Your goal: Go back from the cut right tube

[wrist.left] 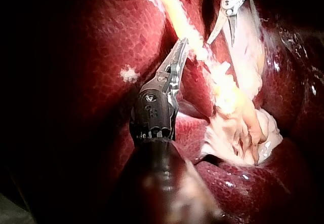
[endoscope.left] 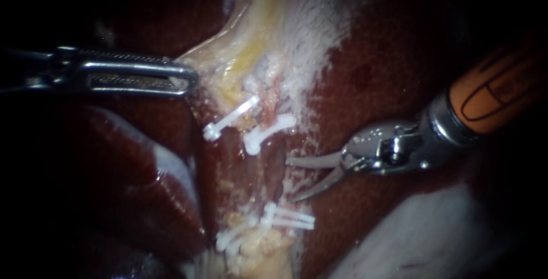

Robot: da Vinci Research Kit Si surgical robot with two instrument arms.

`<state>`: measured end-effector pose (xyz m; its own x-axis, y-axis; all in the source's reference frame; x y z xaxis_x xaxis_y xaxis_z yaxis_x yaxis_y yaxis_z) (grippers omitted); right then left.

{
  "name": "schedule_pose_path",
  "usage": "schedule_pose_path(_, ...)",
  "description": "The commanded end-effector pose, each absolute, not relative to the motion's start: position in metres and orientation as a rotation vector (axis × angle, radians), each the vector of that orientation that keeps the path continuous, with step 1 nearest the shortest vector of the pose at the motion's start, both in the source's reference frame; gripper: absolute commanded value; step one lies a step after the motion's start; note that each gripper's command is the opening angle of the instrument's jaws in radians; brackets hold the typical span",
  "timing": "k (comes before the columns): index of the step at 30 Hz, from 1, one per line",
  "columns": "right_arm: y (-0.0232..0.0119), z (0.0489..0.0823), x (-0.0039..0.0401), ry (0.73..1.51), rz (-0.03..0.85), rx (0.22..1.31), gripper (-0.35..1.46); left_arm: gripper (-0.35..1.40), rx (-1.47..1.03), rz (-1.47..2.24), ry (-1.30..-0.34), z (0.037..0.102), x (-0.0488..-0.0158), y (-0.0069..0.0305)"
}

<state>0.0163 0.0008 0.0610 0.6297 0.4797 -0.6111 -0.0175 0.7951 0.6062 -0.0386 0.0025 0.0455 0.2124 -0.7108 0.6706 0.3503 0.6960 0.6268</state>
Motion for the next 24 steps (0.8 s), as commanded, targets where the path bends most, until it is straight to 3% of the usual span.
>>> schedule_pose_path(1, 0.0013, 0.0608, 0.0157, 0.854, 0.298, 0.583, 1.14, -0.25, 0.376, -0.76, -1.135, 0.0456, -0.0386, 0.0025)
schedule_pose_path(12, 0.0036, 0.0587, 0.0131, 0.83, 0.234, 0.435, 1.43, -0.25, 0.376, -0.759, -1.136, 0.0461, -0.0385, 0.0026)
schedule_pose_path(24, 0.0041, 0.0578, 0.0125, 0.838, 0.201, 0.404, 1.43, -0.21, 0.374, -0.757, -1.136, 0.0472, -0.0383, 0.0027)
